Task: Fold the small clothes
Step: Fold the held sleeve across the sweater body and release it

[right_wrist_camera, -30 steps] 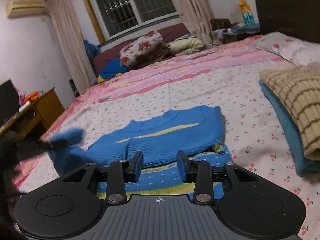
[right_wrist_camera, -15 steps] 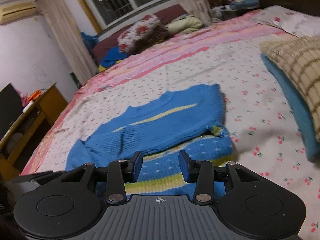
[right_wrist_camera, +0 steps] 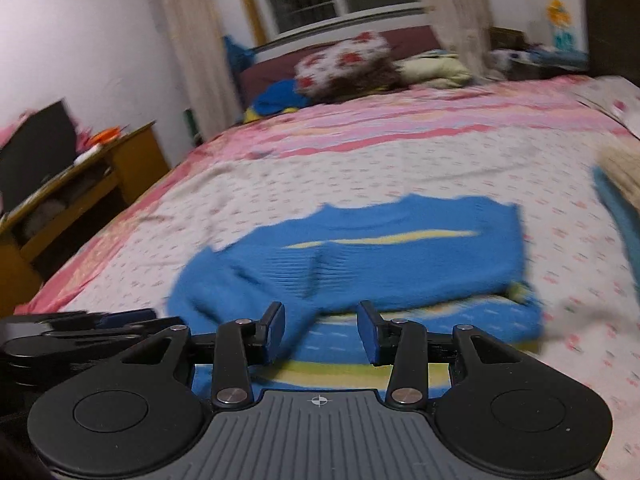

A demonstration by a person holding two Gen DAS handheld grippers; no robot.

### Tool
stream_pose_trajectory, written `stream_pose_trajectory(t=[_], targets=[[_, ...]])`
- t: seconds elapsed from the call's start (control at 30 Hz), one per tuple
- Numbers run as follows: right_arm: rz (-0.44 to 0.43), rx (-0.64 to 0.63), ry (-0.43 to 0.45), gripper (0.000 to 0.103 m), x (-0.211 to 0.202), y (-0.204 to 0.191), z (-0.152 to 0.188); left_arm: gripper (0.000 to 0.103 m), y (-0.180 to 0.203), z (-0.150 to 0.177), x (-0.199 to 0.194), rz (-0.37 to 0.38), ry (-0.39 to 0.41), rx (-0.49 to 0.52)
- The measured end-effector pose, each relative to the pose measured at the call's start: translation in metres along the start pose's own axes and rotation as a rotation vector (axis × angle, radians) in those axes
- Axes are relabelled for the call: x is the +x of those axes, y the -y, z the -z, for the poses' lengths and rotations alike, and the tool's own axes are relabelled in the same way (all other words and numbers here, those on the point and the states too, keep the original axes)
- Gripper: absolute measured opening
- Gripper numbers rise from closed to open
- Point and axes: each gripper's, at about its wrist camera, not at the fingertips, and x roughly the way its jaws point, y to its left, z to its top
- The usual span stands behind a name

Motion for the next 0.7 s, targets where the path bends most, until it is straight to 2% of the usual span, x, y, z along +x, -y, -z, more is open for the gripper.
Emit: stream_pose_trajectory(t=[0.1,0.2,0.47,0.57,0.6,0.67,0.7], targets=[[-0.022,-0.107,-0.027,0.041,0.018,-0.033,-0.009,0.042,-0.015,0.002,0.002,-0.010,0.012,-0.017],[-0.026,-0.210,-0.060,0.041,0.038,-0.061,-0.011,0.042,-0.030,0.008,0.002,-0.009,0.010,-0.079],[-0.017,-0.327,-0.162,0.042,0.082,-0.090,0.000,0.042,-0.049,0.017,0.004,-0.007,0.012,-0.111],[0.017,-0.356,-0.180,0.034,0.092,-0.092,0.004,0.042,-0.050,0.019,0.006,-0.021,0.005,-0.106],[0.023,-0.346,-0.183,0.020,0.093,-0.090,0.004,0.042,-0.051,0.019,0.006,-0.023,0.001,-0.108],[0.030,-0.300,-0.177,0.008,0.091,-0.082,0.000,0.043,-0.050,0.021,0.005,-0.031,-0.003,-0.104],[0.024,-0.261,-0.165,0.007,0.087,-0.075,-0.004,0.043,-0.050,0.021,0.004,-0.034,-0.005,-0.104]])
